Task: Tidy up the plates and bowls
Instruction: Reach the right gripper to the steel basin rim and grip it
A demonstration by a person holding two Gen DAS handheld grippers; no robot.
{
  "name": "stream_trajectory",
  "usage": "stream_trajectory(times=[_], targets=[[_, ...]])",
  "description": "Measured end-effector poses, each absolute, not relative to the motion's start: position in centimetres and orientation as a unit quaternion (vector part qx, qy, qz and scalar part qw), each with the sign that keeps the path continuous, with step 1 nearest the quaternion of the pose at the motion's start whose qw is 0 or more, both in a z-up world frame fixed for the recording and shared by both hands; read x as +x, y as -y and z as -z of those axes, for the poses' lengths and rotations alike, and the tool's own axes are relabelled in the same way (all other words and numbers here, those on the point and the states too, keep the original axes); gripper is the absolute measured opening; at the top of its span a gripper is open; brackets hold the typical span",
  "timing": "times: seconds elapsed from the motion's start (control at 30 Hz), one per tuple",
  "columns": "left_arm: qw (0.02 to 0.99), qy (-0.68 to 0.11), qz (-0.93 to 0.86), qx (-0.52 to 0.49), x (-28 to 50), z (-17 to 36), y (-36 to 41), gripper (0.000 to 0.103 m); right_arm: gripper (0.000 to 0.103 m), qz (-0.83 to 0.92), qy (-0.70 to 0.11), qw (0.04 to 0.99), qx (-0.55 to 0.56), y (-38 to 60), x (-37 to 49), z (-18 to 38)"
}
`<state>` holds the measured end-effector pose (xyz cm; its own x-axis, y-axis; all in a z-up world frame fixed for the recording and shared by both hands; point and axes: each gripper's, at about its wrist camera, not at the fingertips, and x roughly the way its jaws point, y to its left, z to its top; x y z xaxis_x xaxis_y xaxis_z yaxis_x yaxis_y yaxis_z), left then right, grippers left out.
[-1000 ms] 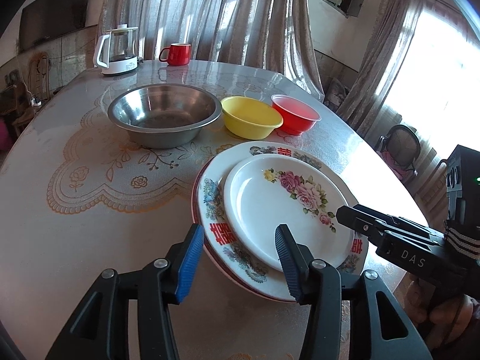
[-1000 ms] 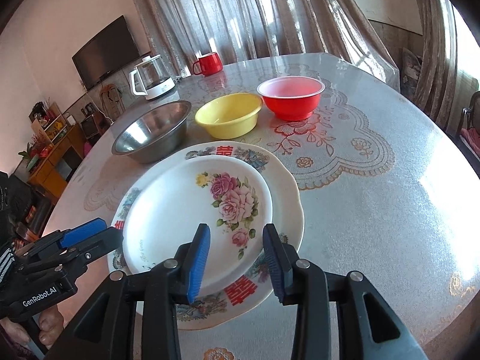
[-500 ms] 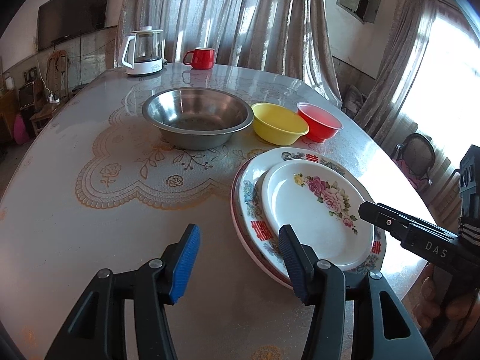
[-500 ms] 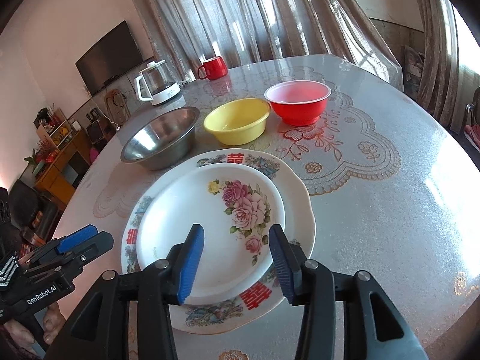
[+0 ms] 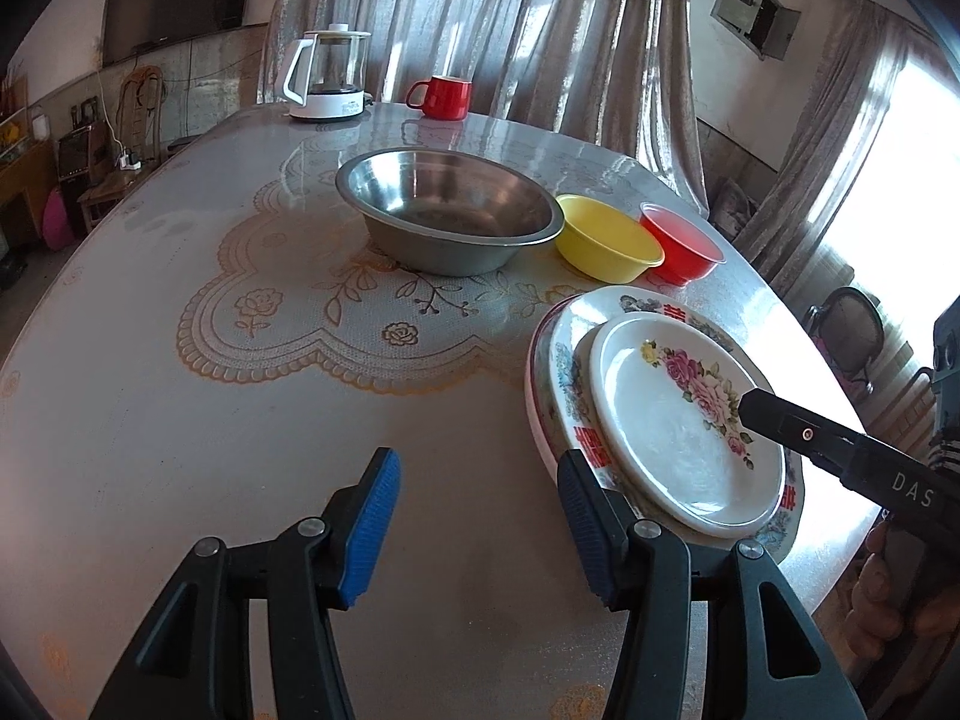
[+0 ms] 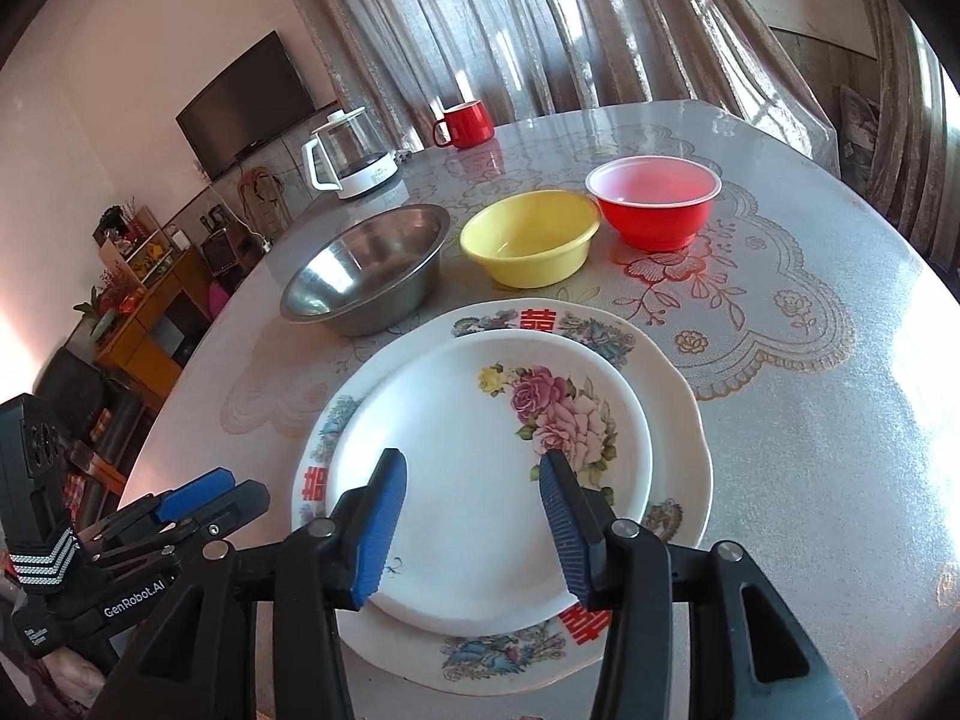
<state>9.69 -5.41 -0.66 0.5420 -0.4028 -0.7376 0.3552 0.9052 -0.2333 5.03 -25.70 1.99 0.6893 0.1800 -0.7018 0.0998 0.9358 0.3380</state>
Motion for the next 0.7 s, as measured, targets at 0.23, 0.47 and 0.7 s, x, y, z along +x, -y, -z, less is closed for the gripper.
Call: stream_trajectory(times=[0.23, 0.47, 0.7], targets=[[0.875, -0.441, 0.194, -0.055, 10.8, 1.5, 3.3, 0.055, 0.049, -0.034, -0.404, 0.897, 0.175, 24.9, 6.1, -1.8], [0.877, -0.44, 0.172, -0.089, 12.8, 1.2, 1.0, 0.055, 0.049, -0.061, -0.4, 0.894, 0.193, 24.9, 8.6, -2.6], [0.886, -0.428, 0.156, -0.091, 15.1, 0.2, 0.2, 0.055, 0.049, -0.087, -0.405, 0.887, 0.206, 24.2, 12.3, -3.1]])
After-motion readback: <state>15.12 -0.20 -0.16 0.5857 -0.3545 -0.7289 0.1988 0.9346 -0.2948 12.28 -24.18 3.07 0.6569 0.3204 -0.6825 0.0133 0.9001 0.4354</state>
